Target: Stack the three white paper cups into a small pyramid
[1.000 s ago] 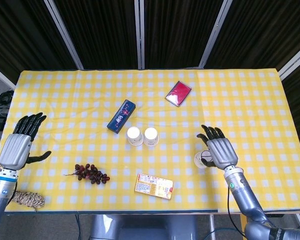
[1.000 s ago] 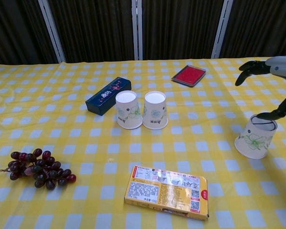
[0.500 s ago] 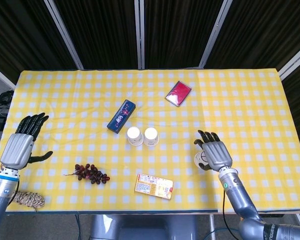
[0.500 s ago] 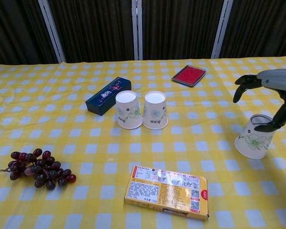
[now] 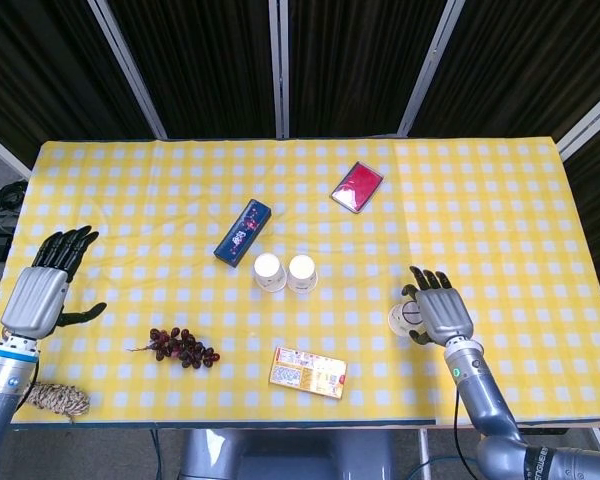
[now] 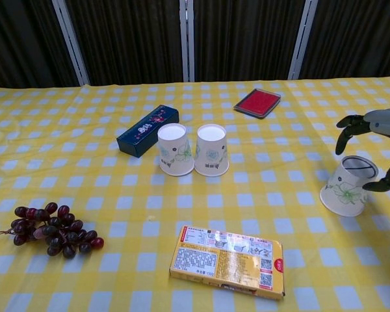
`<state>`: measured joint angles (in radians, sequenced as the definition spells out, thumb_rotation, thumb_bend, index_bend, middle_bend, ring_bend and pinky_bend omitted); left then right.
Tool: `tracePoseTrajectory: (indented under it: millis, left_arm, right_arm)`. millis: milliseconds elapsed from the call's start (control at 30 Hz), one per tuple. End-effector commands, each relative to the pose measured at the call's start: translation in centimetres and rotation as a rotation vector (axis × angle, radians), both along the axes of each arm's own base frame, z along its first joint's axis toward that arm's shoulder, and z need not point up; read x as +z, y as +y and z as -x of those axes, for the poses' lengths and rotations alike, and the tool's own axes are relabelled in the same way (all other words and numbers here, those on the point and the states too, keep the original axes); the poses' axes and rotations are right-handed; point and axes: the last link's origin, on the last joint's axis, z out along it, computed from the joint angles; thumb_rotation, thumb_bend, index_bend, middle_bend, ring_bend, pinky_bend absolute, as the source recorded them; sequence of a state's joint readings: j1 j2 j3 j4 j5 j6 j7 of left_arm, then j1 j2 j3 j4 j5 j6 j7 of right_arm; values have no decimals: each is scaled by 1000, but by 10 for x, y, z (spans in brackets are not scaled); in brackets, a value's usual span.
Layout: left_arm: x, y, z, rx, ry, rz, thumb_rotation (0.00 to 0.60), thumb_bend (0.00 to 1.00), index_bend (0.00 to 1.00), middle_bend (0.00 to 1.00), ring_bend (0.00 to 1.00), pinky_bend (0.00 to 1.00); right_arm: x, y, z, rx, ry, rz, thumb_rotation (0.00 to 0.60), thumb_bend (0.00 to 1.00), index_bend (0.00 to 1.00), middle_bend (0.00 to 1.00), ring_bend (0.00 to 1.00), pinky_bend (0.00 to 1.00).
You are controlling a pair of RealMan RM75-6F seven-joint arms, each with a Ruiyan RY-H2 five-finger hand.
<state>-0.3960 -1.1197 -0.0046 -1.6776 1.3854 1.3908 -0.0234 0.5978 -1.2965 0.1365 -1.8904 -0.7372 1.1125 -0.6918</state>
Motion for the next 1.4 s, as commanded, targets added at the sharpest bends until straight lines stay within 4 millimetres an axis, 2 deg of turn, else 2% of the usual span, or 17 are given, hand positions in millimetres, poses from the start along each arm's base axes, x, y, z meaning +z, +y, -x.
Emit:
tracePoseTrajectory:
  millis: [33, 267, 467, 767, 967, 1033, 1200, 1400]
  left_arm:
    - [0, 0, 0, -2, 0, 1, 600, 182, 0, 0, 0, 0]
    - [0, 0, -1, -3, -3, -2, 600, 182, 0, 0, 0, 0]
    - [2, 0, -1, -2, -7, -6, 600, 182, 0, 0, 0, 0]
    - [5, 1, 1, 8, -20, -7, 600, 183, 0, 0, 0, 0]
    - [8, 4, 4, 21, -38, -13, 600, 182, 0, 0, 0, 0]
    - [8, 5, 5, 23, -40, -6, 600, 183, 0, 0, 0, 0]
    - [8, 7, 8, 33, -47, 3, 600, 182, 0, 0, 0, 0]
    - [9, 8, 9, 35, -63, 15, 600, 183, 0, 0, 0, 0]
  right_arm:
    - [-1, 0, 3, -7, 1, 2, 600, 148, 340, 4, 0, 0]
    - [-3, -1, 8, -8, 1, 22, 600, 189, 431, 63, 0, 0]
    - [1, -5, 1, 25, -10, 53, 600, 196, 444, 80, 0, 0]
    - [28, -29, -54, 182, -74, 134, 600, 192, 445, 82, 0, 0]
    - [39, -53, -109, 284, -107, 170, 600, 191, 444, 82, 0, 0]
    - [37, -60, -127, 307, -123, 163, 600, 191, 444, 83, 0, 0]
    - [20, -67, -155, 344, -137, 132, 600, 192, 443, 83, 0, 0]
    - [-2, -74, -173, 340, -159, 94, 600, 192, 443, 84, 0, 0]
